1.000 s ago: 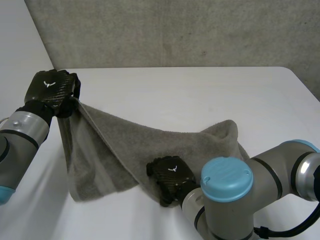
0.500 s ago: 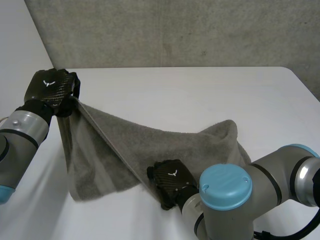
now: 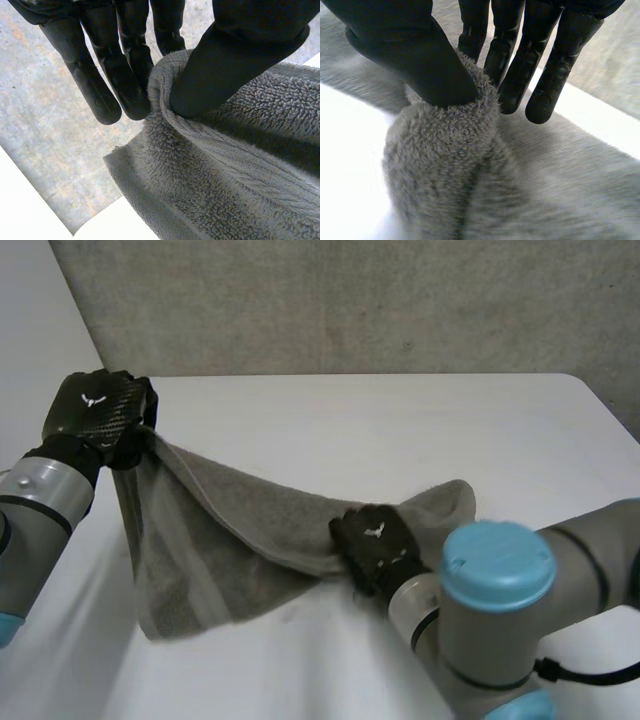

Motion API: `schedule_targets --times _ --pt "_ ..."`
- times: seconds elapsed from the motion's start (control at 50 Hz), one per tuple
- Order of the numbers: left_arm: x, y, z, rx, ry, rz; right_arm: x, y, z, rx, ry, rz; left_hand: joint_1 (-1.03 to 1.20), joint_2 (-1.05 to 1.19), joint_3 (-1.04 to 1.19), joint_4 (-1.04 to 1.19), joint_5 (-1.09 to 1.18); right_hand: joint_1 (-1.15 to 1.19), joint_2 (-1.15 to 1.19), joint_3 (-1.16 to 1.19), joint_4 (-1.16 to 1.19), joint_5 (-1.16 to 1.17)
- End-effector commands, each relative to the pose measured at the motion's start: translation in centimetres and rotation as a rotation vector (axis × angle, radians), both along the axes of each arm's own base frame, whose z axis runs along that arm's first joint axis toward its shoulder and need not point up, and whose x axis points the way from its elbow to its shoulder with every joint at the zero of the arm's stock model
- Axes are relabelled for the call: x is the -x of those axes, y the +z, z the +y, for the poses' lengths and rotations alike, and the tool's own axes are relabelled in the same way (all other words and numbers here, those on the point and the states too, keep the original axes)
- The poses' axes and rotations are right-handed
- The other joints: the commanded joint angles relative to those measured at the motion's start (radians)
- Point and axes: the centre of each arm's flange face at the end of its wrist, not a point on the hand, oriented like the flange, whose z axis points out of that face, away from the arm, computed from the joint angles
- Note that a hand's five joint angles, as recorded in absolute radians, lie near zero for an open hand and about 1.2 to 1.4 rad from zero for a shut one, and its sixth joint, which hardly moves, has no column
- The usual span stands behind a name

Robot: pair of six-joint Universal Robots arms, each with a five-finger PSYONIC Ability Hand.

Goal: Fold the towel.

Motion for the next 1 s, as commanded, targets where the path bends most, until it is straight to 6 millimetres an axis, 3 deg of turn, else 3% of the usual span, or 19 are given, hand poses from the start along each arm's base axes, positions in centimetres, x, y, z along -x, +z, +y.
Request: schedule_targets --times 0.02,0.1,0.28,0.42,0.5,0.54,0.56,0.6,0.62,0.64,0.66,0.7,0.78,0.82,0.86,0.88,0.92,0.94,1.0 --pt "0.1 0.5 0.4 0.008 -0.006 0.002 1.4 3.5 -2.6 0.086 -0.057 -0.034 0.237 0.182 0.179 0.179 0.196 0.433 0.228 0.224 0.217 0.257" --pt "0.2 -0.4 1.2 -0.032 -0.018 -0.016 2.5 5.4 -3.6 0.119 -0.028 0.048 0.237 0.182 0.179 0.179 0.196 0.433 0.228 0.224 0.217 0.257" --pt "1.4 -3.4 3.6 -0.228 -0.082 -0.068 4.6 6.1 -2.8 -0.014 0.101 0.376 0.237 0.182 0.179 0.179 0.196 0.433 0.228 0.224 0.217 0.257" --pt "3.9 -3.4 1.7 -0.189 -0.140 -0.108 3.8 9.9 -8.0 0.184 0.038 0.345 0.237 0.182 0.179 0.179 0.196 0.433 0.228 0.224 0.217 0.257" --pt "5.6 -0.6 -0.5 -0.046 -0.157 -0.111 2.6 13.6 -11.0 0.396 -0.017 0.262 0.237 0.182 0.179 0.179 0.196 0.433 0.228 0.224 0.217 0.257" --pt "7.2 4.7 -2.9 0.166 -0.157 -0.056 1.7 18.9 -13.5 0.689 -0.089 0.170 0.237 0.182 0.179 0.179 0.196 0.433 0.228 0.224 0.217 0.257" --pt "7.2 4.7 -2.9 0.168 -0.157 -0.056 1.7 19.0 -13.5 0.691 -0.090 0.170 0.237 0.182 0.179 0.179 0.196 0.433 0.228 0.224 0.217 0.257" --pt "7.7 11.2 -4.3 0.417 -0.121 0.030 1.8 24.5 -14.8 0.991 -0.174 0.101 0.237 0.182 0.179 0.179 0.196 0.433 0.228 0.224 0.217 0.257" --pt "7.7 11.2 -4.3 0.418 -0.120 0.030 1.8 24.5 -14.8 0.993 -0.174 0.100 0.237 0.182 0.179 0.179 0.196 0.433 0.228 0.224 0.217 0.257" --pt "7.5 14.1 -4.7 0.538 -0.083 0.080 1.9 26.6 -15.0 1.104 -0.208 0.072 0.237 0.182 0.179 0.179 0.196 0.433 0.228 0.224 0.217 0.257" --pt "7.5 14.2 -4.7 0.539 -0.082 0.080 1.9 26.6 -15.0 1.105 -0.208 0.072 0.237 0.182 0.179 0.179 0.196 0.433 0.228 0.224 0.217 0.257" --pt "6.9 17.8 -4.7 0.683 -0.022 0.177 2.3 28.2 -15.0 1.205 -0.207 0.039 0.237 0.182 0.179 0.179 0.196 0.433 0.228 0.224 0.217 0.257" --pt "6.6 17.3 -4.8 0.654 -0.016 0.208 2.1 26.5 -14.8 1.139 -0.110 0.076 0.237 0.182 0.179 0.179 0.196 0.433 0.228 0.224 0.217 0.257" --pt "6.4 15.7 -5.0 0.583 -0.014 0.192 2.1 25.0 -14.7 1.062 -0.054 0.113 0.237 0.182 0.179 0.179 0.196 0.433 0.228 0.224 0.217 0.257" --pt "6.2 10.7 -4.9 0.397 -0.020 0.125 3.0 21.2 -14.8 0.853 0.042 0.204 0.237 0.182 0.179 0.179 0.196 0.433 0.228 0.224 0.217 0.257" --pt "6.2 10.7 -4.9 0.396 -0.020 0.125 3.0 21.2 -14.8 0.852 0.042 0.204 0.237 0.182 0.179 0.179 0.196 0.433 0.228 0.224 0.217 0.257" --pt "5.7 5.6 -4.1 0.229 -0.022 0.059 3.7 16.9 -14.1 0.623 0.148 0.286 0.237 0.182 0.179 0.179 0.196 0.433 0.228 0.224 0.217 0.257" --pt "5.7 5.6 -4.1 0.228 -0.022 0.059 3.7 16.9 -14.1 0.622 0.149 0.287 0.237 0.182 0.179 0.179 0.196 0.433 0.228 0.224 0.217 0.257" --pt "4.5 0.9 -3.1 0.090 -0.021 0.002 4.5 13.2 -13.4 0.449 0.227 0.382 0.237 0.182 0.179 0.179 0.196 0.433 0.228 0.224 0.217 0.257"
